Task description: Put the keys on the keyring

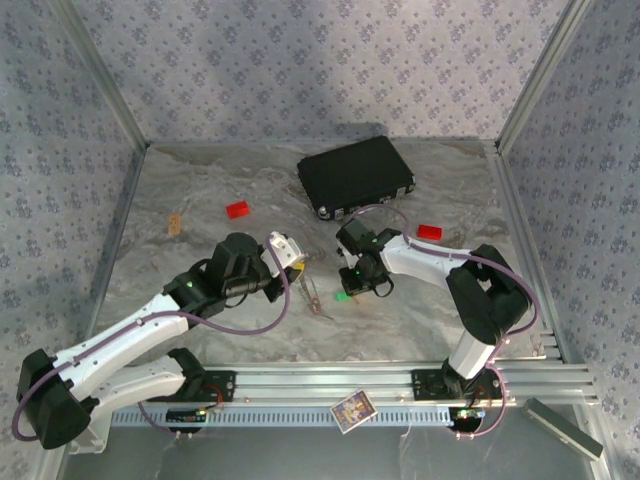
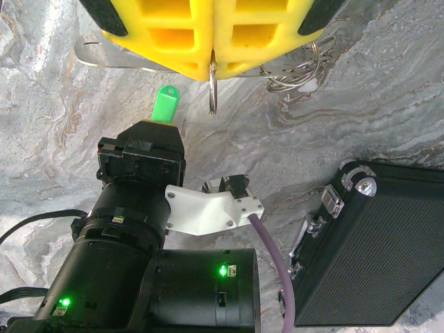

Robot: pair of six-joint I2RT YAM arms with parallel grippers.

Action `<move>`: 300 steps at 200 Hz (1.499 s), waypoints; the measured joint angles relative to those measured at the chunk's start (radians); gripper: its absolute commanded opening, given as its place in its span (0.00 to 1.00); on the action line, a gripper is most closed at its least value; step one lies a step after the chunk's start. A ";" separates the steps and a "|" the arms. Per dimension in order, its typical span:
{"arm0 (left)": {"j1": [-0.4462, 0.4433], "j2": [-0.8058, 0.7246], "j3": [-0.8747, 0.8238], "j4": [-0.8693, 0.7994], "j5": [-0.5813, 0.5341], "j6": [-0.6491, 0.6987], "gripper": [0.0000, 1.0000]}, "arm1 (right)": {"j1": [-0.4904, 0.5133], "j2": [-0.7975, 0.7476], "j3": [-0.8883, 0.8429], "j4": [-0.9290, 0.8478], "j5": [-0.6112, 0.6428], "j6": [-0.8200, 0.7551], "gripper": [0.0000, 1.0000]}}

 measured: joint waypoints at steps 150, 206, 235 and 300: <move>0.000 0.000 0.000 0.000 0.000 0.003 0.00 | 0.000 0.023 0.006 0.001 -0.005 -0.003 0.04; 0.000 0.000 0.000 0.000 0.000 0.006 0.00 | 0.022 -0.046 0.007 0.005 0.039 -0.035 0.00; 0.000 -0.004 0.000 -0.001 -0.001 0.011 0.00 | 0.048 -0.203 -0.009 0.064 0.094 -0.087 0.00; 0.000 -0.023 0.000 -0.002 -0.003 0.014 0.00 | 0.096 -0.525 -0.146 0.279 0.132 -0.338 0.00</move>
